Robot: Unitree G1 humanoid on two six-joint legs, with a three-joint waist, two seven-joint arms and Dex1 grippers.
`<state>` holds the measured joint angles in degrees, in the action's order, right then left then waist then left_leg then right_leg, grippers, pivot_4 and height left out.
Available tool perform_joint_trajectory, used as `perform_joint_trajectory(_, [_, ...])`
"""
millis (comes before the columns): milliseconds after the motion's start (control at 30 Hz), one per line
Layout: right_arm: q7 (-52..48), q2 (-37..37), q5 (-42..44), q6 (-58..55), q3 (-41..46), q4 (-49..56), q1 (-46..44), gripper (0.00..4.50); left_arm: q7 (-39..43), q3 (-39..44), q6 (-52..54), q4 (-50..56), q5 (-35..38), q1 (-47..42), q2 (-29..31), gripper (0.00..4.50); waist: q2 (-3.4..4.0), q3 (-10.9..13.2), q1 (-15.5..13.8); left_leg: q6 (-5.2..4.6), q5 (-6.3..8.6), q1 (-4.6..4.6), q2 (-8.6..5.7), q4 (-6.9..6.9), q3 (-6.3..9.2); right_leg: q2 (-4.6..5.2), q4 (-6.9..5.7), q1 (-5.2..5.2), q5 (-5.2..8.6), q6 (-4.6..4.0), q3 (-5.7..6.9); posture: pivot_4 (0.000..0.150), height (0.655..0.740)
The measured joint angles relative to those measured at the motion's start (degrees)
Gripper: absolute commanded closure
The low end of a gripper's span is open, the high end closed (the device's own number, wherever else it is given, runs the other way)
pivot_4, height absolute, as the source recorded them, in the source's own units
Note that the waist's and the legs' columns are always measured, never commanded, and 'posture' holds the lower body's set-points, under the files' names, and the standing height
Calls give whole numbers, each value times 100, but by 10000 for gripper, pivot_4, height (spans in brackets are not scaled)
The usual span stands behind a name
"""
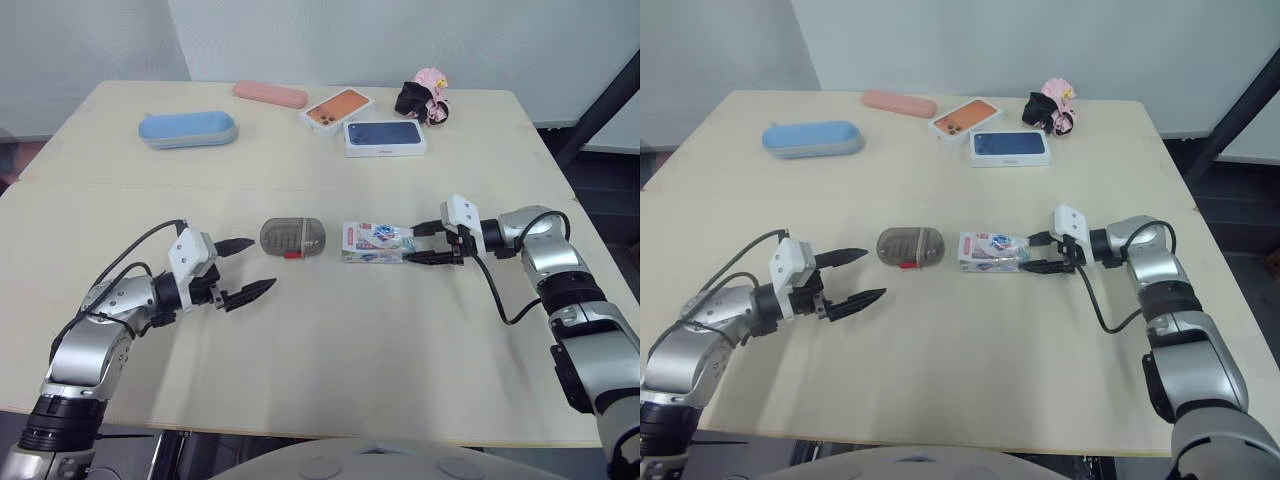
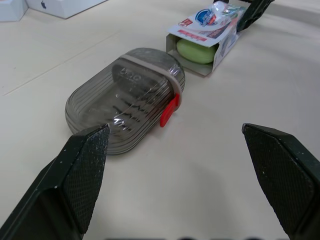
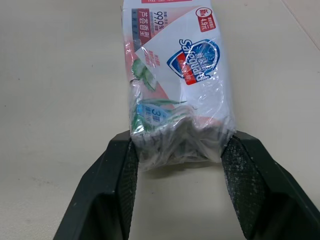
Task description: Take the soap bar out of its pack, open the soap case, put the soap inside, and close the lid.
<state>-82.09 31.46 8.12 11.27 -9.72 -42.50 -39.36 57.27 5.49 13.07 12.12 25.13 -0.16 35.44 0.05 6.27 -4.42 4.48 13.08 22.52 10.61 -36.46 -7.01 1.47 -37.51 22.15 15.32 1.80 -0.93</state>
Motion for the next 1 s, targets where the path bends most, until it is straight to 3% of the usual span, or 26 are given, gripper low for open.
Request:
perform_joint_trajectory(367, [45, -31, -24, 135, -1, -156, -57, 17849, 465, -223, -115, 121, -8, 118, 60, 0, 0, 0, 2, 0, 0, -1, 1, -5, 0, 0, -5, 0, 0, 0, 0, 1500, 7400])
perform_joint_trajectory(467, [47, -34, -21, 141, 0, -159, -57, 24410, 465, -224, -122, 120, -10, 116, 60, 0, 0, 0, 2, 0, 0, -1, 2, -7, 0, 0, -6, 1, 0, 0, 0, 1500, 7400])
perform_joint_trajectory(833, [85, -34, -21, 190, 10, -153, -65, 24410, 423, -224, -140, 114, -41, 110, 60, 0, -2, -2, 2, 0, 0, -1, 3, -10, 0, 0, -8, 0, 0, 0, 0, 1500, 7400])
perform_joint_trajectory(1000, [73, -34, -10, 199, 11, -82, -57, 38497, 406, -224, -147, 111, -57, 106, 59, 0, -2, -3, 4, 0, 0, -1, 3, -11, 0, -1, -9, 0, 0, 0, 0, 1500, 7400])
